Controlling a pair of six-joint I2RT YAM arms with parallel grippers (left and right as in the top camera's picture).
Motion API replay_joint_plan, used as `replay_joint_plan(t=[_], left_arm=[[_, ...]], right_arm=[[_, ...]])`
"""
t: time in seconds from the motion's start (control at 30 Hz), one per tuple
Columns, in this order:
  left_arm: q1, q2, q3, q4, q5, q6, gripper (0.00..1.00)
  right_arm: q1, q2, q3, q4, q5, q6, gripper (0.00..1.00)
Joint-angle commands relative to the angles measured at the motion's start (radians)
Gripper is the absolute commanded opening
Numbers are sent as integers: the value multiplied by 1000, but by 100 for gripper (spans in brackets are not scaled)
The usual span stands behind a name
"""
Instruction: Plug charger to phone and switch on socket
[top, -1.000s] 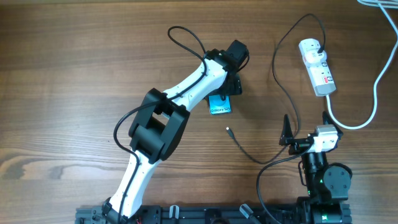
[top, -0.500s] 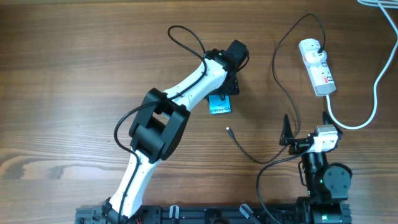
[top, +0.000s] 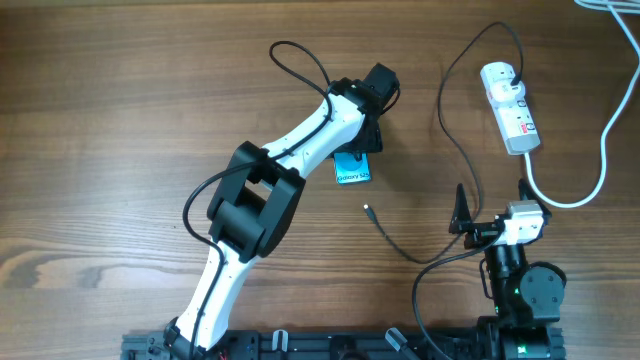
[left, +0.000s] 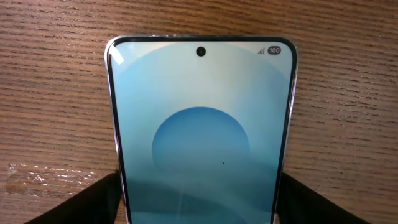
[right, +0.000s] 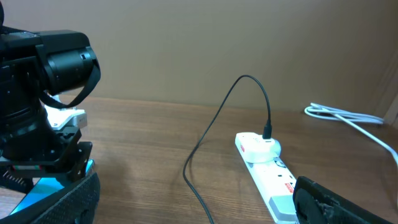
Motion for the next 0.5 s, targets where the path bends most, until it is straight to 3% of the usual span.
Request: replay_joint_plan(t=[0.0, 0.47], left_arm=[[1, 61, -6, 4, 53, 5, 75], [2, 61, -6, 7, 53, 4, 74]], right_arm=[[-5, -2, -1, 3, -2, 12, 100], [-5, -2, -1, 3, -2, 12, 100]])
